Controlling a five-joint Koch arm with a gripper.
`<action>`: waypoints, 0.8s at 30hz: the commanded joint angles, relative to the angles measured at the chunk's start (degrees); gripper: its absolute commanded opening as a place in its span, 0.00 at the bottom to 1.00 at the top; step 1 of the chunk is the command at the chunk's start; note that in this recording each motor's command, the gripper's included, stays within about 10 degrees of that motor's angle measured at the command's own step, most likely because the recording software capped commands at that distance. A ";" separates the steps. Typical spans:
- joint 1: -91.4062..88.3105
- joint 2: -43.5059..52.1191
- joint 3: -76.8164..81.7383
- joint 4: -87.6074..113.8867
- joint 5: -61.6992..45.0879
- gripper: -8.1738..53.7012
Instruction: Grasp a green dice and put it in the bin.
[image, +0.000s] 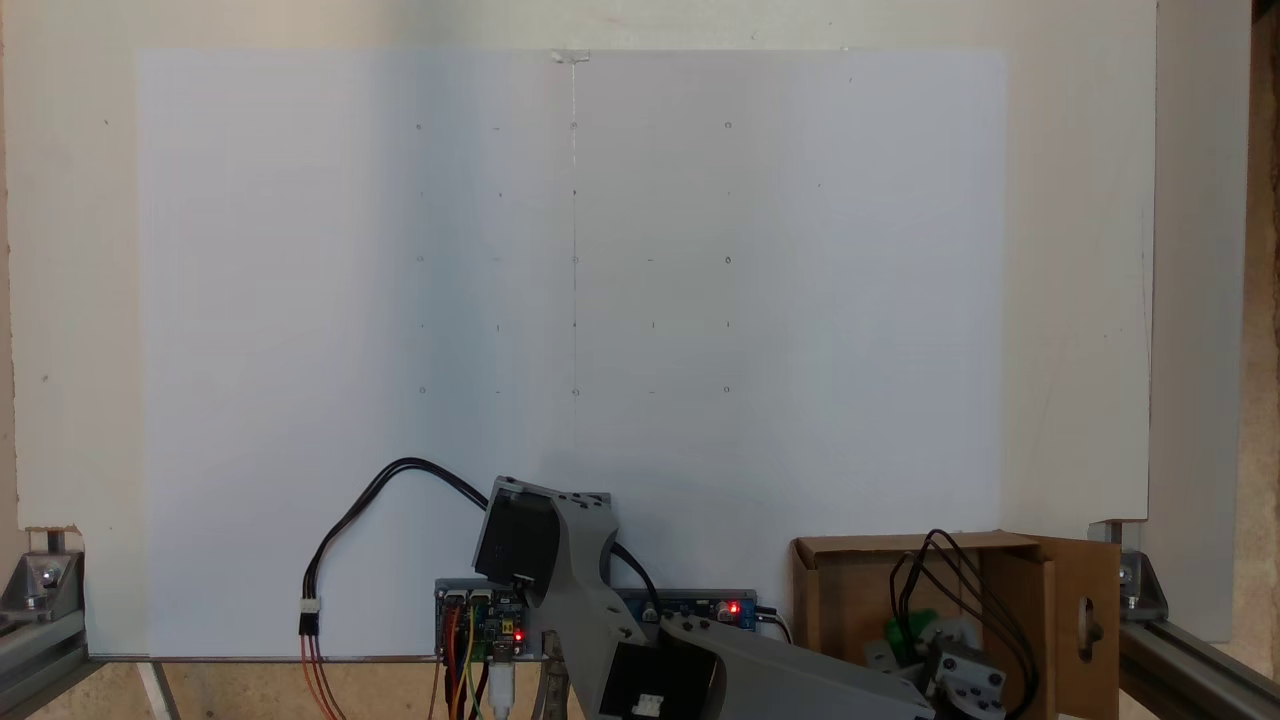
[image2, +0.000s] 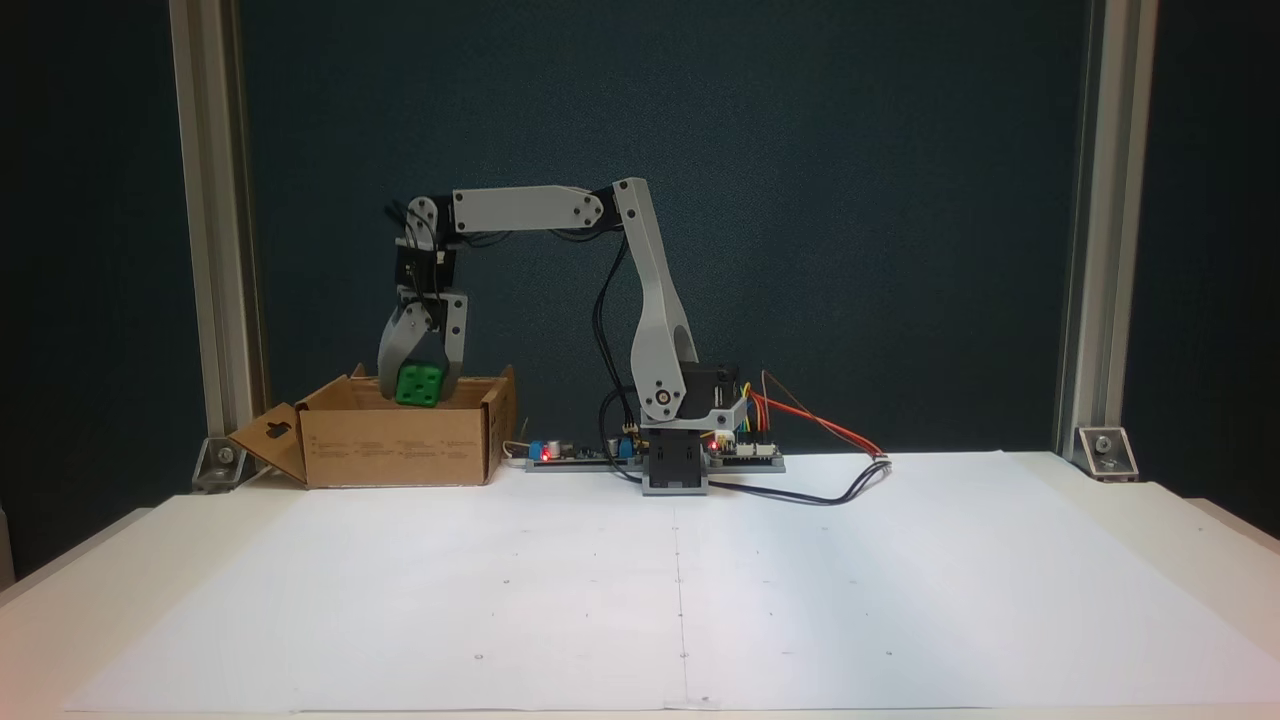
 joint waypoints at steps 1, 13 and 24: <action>0.18 0.26 -1.49 -0.18 -5.19 0.32; 3.78 0.70 0.18 -2.81 -4.57 0.79; -10.11 23.12 0.18 -3.69 16.77 0.83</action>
